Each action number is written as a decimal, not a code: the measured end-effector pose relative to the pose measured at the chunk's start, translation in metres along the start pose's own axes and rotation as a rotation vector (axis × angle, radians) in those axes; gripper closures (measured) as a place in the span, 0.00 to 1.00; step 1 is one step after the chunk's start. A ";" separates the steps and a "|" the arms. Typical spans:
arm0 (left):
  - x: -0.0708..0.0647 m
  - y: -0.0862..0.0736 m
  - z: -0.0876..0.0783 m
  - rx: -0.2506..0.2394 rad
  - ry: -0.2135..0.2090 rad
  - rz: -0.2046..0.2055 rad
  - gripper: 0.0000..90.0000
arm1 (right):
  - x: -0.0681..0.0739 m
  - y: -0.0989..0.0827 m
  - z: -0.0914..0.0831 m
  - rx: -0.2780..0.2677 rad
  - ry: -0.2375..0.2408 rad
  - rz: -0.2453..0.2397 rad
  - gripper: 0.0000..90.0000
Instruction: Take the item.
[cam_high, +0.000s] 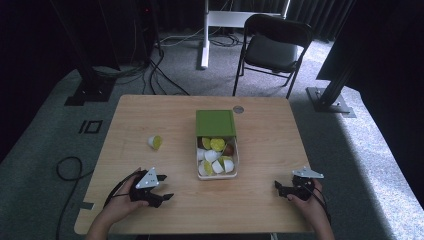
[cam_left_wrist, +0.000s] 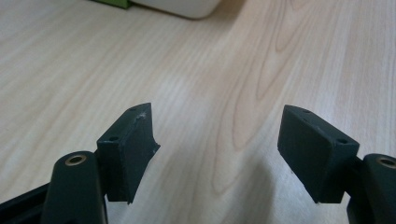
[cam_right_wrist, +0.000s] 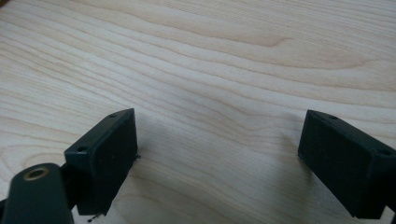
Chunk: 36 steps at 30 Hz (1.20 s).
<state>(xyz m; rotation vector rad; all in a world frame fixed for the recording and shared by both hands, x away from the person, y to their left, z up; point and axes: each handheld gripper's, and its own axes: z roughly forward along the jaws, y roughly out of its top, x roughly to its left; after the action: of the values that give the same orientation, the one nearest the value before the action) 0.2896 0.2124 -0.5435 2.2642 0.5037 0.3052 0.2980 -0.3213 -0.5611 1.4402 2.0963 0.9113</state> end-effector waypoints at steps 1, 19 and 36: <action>-0.001 -0.001 0.000 0.000 -0.006 -0.004 0.30 | 0.000 0.000 0.000 0.000 0.000 0.000 0.13; 0.004 -0.027 -0.022 0.083 0.022 -0.018 0.30 | 0.000 0.000 0.000 0.000 0.000 0.000 0.13; 0.008 -0.037 -0.025 0.051 -0.014 -0.045 0.23 | 0.000 0.000 0.000 0.000 0.000 0.000 0.13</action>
<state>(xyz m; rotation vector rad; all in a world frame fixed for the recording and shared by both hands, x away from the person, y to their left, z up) 0.2778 0.2550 -0.5541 2.2991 0.5596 0.2565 0.2980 -0.3213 -0.5611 1.4402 2.0963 0.9112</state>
